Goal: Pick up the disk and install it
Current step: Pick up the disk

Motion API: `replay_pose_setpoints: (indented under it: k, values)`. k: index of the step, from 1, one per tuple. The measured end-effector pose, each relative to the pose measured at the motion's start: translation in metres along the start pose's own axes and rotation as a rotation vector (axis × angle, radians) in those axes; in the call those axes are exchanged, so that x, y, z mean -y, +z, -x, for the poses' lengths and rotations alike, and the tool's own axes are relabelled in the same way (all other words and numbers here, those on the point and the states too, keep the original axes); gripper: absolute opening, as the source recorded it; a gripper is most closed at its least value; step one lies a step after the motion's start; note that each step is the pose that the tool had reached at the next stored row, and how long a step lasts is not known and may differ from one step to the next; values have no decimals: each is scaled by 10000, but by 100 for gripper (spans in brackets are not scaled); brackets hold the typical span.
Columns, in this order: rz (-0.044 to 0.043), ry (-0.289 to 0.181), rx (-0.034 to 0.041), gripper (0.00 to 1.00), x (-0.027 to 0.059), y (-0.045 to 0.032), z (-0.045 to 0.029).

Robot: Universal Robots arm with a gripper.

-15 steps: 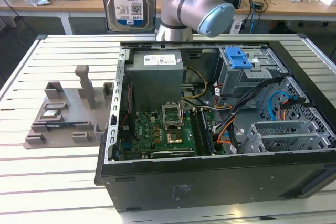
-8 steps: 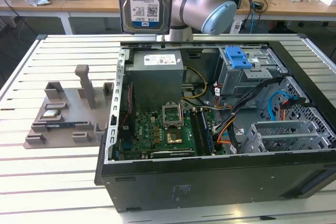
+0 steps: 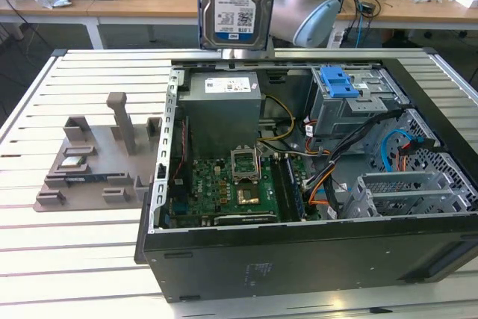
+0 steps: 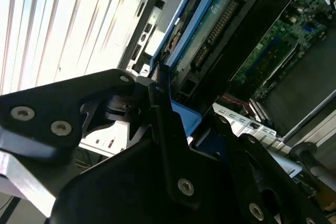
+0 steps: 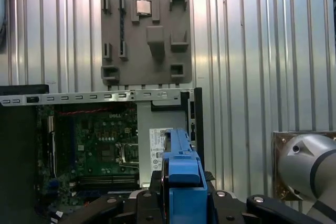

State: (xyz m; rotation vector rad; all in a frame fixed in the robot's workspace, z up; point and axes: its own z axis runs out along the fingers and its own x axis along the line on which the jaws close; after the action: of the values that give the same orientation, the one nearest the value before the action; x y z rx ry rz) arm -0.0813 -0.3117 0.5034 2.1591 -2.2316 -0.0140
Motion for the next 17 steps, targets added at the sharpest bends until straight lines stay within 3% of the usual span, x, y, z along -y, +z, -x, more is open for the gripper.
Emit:
replay_pose_setpoints:
  k: [11,17]
  values:
    - [21,0,-1,37,212,12,-293]
    - [44,0,-1,37,372,16,-455]
